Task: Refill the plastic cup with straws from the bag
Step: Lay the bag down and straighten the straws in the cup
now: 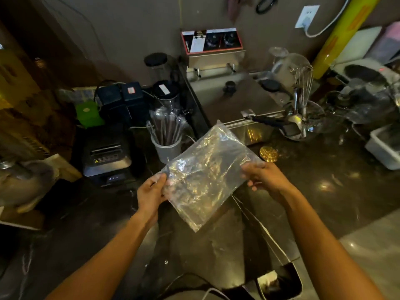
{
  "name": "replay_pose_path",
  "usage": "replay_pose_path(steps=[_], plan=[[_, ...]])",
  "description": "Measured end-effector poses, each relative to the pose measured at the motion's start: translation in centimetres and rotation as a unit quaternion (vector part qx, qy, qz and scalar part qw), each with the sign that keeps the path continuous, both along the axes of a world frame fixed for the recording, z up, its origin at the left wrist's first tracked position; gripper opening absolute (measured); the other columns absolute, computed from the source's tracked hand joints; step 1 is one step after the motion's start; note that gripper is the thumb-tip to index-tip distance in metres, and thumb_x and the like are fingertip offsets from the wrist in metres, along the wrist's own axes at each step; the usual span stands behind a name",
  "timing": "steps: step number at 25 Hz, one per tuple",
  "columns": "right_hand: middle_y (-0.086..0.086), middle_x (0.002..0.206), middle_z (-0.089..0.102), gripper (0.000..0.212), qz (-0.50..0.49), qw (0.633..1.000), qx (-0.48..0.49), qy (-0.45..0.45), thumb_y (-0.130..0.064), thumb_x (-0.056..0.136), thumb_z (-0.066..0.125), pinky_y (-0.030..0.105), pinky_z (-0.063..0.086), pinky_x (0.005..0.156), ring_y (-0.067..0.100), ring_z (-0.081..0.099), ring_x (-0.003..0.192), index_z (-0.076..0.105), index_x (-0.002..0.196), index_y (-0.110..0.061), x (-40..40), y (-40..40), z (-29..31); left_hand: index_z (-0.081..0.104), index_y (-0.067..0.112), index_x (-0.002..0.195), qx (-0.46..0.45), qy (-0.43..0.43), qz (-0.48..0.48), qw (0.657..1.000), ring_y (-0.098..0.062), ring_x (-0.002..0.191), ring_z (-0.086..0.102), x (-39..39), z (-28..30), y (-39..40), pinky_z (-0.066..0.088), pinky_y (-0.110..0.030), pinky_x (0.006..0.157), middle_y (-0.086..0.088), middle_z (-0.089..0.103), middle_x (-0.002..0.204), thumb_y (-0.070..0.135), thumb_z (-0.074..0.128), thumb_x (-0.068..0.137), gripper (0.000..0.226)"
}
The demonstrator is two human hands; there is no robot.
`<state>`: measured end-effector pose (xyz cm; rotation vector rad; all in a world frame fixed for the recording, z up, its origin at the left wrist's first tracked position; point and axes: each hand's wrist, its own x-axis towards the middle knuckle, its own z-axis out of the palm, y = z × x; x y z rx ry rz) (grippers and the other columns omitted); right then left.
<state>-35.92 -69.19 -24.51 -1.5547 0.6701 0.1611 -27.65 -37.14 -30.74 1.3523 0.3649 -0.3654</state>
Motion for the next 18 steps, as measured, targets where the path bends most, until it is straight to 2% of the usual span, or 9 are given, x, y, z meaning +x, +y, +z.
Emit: replay_pose_path(steps=[3,6,8,12,15,18], plan=[[0.016,0.091,0.073,0.027,-0.057,0.997,0.031,0.028,-0.018,0.094,0.074,0.024,0.051,0.048,0.013,0.063,0.057,0.073,0.114,0.000,-2.3,-2.6,-2.8,0.073,0.004,0.096,0.039,0.017,-0.046,0.998,-0.021,0.074,0.076,-1.4,-1.0,-1.9,0.064,-0.032,0.065,-0.012,0.077,0.086,0.019,0.072,0.094,0.015],[0.011,0.077,0.070,0.033,-0.126,0.991,0.029,0.042,-0.017,0.094,0.074,0.024,0.050,0.047,0.014,0.060,0.055,0.071,0.113,0.009,-4.3,-5.2,-4.7,0.075,0.012,0.084,0.129,0.033,-0.127,0.983,-0.014,0.062,0.063,-1.8,-1.7,-4.5,0.056,-0.025,0.057,-0.006,0.068,0.070,0.022,0.076,0.091,0.012],[0.011,0.074,0.068,0.031,-0.168,0.984,0.029,0.056,-0.014,0.097,0.070,0.025,0.052,0.048,0.016,0.060,0.056,0.068,0.113,0.012,-5.3,-6.3,-5.6,0.077,0.015,0.086,0.157,0.018,-0.190,0.969,-0.011,0.061,0.059,-1.7,-2.1,-6.1,0.055,-0.022,0.054,-0.004,0.065,0.069,0.026,0.075,0.092,0.012],[0.018,0.080,0.066,0.025,-0.249,0.964,0.039,0.086,-0.011,0.099,0.066,0.023,0.056,0.046,0.021,0.062,0.061,0.068,0.113,0.009,-7.6,-9.3,-7.0,0.075,0.015,0.096,0.122,0.043,-0.242,0.962,-0.015,0.070,0.064,-0.8,-1.9,-11.5,0.060,-0.022,0.059,-0.009,0.067,0.080,0.022,0.072,0.095,0.008],[0.024,0.092,0.067,0.022,-0.305,0.946,0.050,0.099,-0.004,0.101,0.059,0.023,0.059,0.046,0.024,0.064,0.065,0.067,0.117,0.010,-8.8,-11.0,-7.9,0.071,0.011,0.115,0.088,0.065,-0.244,0.964,-0.017,0.082,0.068,0.3,-1.7,-14.5,0.062,-0.021,0.065,-0.010,0.071,0.093,0.017,0.070,0.096,0.020],[0.023,0.099,0.070,0.021,-0.302,0.945,0.025,0.125,-0.005,0.102,0.059,0.025,0.060,0.047,0.023,0.066,0.069,0.068,0.116,0.008,-9.1,-11.0,-7.9,0.068,0.012,0.122,0.102,0.058,-0.236,0.965,-0.018,0.087,0.069,0.9,-1.7,-15.2,0.061,-0.025,0.074,-0.006,0.072,0.096,0.016,0.066,0.099,0.024]])
